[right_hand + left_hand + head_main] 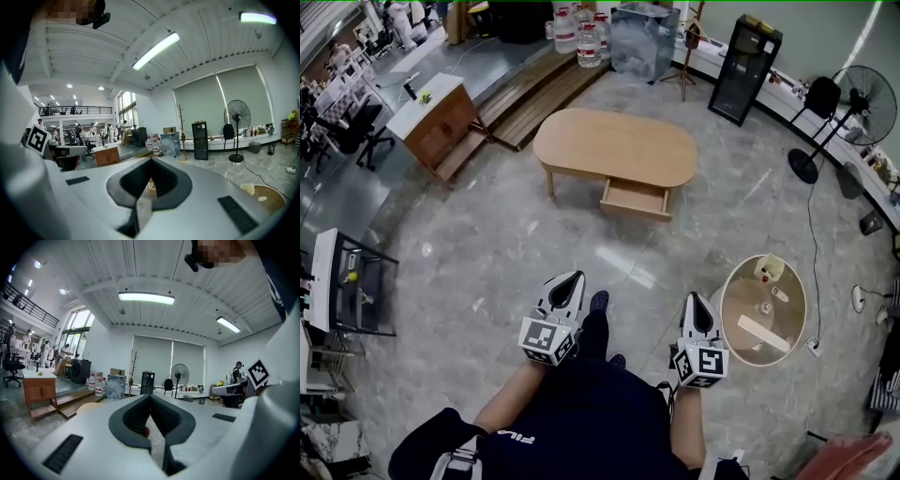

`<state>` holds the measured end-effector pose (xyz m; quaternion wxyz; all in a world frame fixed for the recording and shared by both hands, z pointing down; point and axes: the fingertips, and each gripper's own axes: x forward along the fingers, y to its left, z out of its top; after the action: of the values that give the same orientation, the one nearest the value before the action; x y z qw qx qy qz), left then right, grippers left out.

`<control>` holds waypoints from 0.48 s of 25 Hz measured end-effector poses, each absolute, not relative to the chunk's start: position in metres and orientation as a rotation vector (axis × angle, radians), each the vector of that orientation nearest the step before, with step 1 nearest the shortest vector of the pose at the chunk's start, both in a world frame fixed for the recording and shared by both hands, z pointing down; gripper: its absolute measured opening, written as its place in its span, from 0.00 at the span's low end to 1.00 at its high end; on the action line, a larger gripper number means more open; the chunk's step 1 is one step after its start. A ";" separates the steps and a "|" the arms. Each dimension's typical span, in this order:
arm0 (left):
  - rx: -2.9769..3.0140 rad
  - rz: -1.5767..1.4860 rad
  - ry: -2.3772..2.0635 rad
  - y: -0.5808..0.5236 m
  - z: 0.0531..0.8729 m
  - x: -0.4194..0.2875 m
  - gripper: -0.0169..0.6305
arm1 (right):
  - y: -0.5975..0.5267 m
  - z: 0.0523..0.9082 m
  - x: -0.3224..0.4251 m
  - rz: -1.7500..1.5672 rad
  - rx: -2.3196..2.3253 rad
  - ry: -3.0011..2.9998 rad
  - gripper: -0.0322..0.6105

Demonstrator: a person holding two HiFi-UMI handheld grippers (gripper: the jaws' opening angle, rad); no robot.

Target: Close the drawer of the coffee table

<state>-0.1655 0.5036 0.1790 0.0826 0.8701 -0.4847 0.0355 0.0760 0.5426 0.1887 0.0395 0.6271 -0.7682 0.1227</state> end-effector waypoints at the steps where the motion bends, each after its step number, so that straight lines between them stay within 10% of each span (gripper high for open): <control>1: 2.600 0.104 -1.442 0.497 0.180 -0.165 0.07 | 0.536 0.189 0.076 0.376 1.923 -2.351 0.09; 12: 2.581 0.114 -1.436 0.394 0.188 -0.166 0.07 | 0.439 0.192 0.076 0.399 1.928 -2.311 0.09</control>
<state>-0.1658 0.3943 0.1885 0.0929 0.8693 -0.4839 0.0384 0.0764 0.4389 0.1916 0.0529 0.6341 -0.7602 0.1312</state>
